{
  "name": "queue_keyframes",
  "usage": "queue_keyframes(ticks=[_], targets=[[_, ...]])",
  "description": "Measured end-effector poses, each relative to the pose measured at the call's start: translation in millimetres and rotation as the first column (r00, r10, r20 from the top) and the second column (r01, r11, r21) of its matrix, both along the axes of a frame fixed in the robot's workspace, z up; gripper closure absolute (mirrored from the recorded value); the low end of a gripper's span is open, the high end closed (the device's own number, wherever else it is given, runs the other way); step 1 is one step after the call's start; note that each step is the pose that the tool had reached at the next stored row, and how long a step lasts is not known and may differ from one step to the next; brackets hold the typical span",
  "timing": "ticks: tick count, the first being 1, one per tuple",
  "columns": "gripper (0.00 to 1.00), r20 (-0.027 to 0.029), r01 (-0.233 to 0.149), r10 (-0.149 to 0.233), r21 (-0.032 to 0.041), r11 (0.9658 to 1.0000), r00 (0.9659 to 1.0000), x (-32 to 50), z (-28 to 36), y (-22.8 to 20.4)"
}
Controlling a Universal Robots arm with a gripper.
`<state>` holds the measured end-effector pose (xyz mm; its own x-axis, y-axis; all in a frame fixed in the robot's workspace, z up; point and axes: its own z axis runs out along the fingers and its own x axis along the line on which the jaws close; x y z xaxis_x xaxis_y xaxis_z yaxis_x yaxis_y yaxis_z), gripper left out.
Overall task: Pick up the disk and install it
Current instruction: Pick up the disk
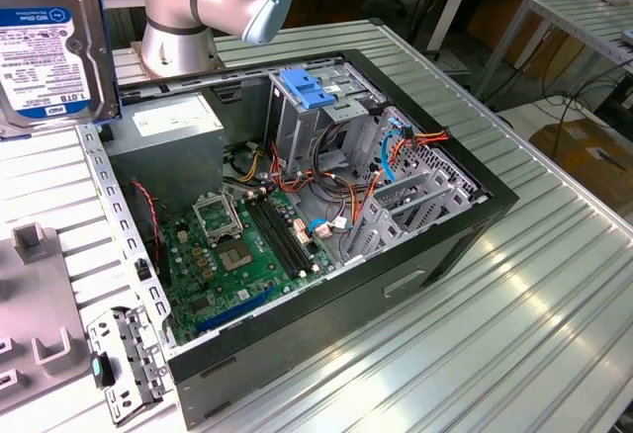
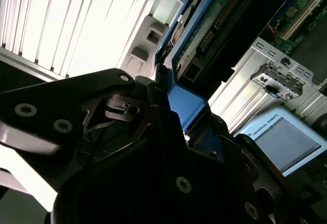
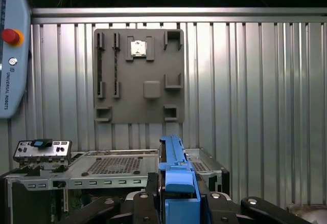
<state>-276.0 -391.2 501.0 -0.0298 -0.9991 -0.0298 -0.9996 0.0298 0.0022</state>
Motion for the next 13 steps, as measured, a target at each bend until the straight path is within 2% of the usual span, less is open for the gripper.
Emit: queue_keyframes(ticks=[5,6,8,13], targets=[[0.63,-0.0003,0.0,0.0,-0.0001,1.0,1.0,14.7,0.0,0.0],[0.63,-0.0006,0.0,0.0,-0.0001,1.0,1.0,19.9,0.0,-0.1],[0.63,-0.001,0.0,0.0,-0.0001,1.0,1.0,22.8,0.0,-0.8],[0.63,-0.0011,0.0,0.0,0.0,1.0,1.0,27.1,0.0,-7.3]])
